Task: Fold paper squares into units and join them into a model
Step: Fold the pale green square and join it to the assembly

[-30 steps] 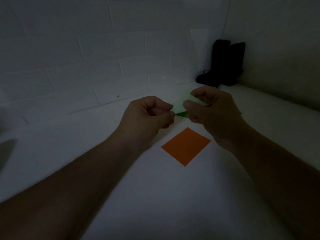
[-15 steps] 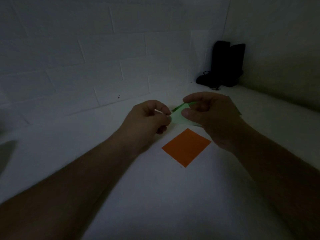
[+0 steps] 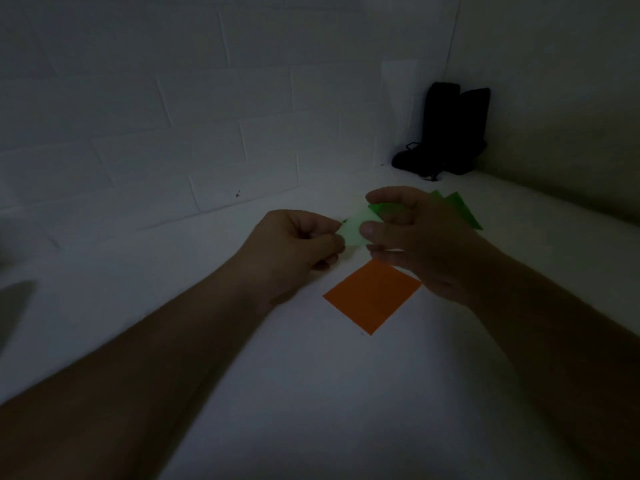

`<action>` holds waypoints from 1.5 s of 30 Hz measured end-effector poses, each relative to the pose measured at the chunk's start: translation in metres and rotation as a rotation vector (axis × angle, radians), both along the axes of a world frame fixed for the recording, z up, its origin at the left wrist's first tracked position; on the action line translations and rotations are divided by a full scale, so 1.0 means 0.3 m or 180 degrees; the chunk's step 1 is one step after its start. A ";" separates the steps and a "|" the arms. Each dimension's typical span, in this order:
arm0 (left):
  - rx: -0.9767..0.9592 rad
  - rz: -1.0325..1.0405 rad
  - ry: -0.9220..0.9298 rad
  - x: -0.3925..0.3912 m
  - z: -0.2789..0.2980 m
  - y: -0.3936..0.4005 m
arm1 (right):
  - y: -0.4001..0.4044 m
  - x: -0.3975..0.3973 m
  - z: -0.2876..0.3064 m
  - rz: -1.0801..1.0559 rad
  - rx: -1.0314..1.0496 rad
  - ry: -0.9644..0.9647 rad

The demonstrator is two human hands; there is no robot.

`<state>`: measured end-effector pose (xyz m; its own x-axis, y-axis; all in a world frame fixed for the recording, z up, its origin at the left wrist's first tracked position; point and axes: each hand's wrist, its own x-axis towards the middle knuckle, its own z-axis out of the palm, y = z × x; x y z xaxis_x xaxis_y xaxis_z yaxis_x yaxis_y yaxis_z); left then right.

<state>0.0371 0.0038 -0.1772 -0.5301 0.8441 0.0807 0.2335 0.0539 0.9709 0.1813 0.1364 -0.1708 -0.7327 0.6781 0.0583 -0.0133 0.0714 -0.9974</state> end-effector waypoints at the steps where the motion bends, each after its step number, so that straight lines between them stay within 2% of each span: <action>1: 0.0048 -0.0014 -0.0187 -0.002 0.002 0.001 | -0.001 -0.001 0.002 0.0036 -0.0149 -0.0044; 5: 0.0174 -0.0061 -0.0632 -0.007 0.006 0.013 | -0.011 -0.011 -0.002 -0.0017 -0.0423 0.0088; 11: 0.0307 -0.0154 -0.0861 0.015 -0.007 0.018 | -0.025 -0.027 -0.018 -0.0177 -0.0223 0.0294; 15: 0.0304 -0.0164 -0.0752 0.023 -0.004 0.014 | -0.021 -0.026 -0.018 -0.0123 -0.0415 0.0247; 21: 0.0252 -0.0185 -0.0718 0.021 -0.003 0.012 | -0.020 -0.020 -0.009 -0.0065 -0.0342 0.0099; 28: 0.0221 -0.0306 -0.0844 0.019 -0.007 0.009 | -0.031 -0.017 -0.008 0.0004 -0.0246 0.0161; 35: 0.0189 -0.0231 -0.0596 0.022 -0.012 0.012 | -0.024 -0.012 0.000 0.0031 -0.0381 0.0253; 40: 0.0187 -0.0283 -0.0776 0.016 -0.005 0.011 | -0.026 -0.013 -0.008 0.0394 -0.0007 0.0128; 45: 0.0182 -0.0288 -0.0714 0.018 -0.005 0.016 | -0.025 -0.016 -0.010 0.0380 0.0106 0.0084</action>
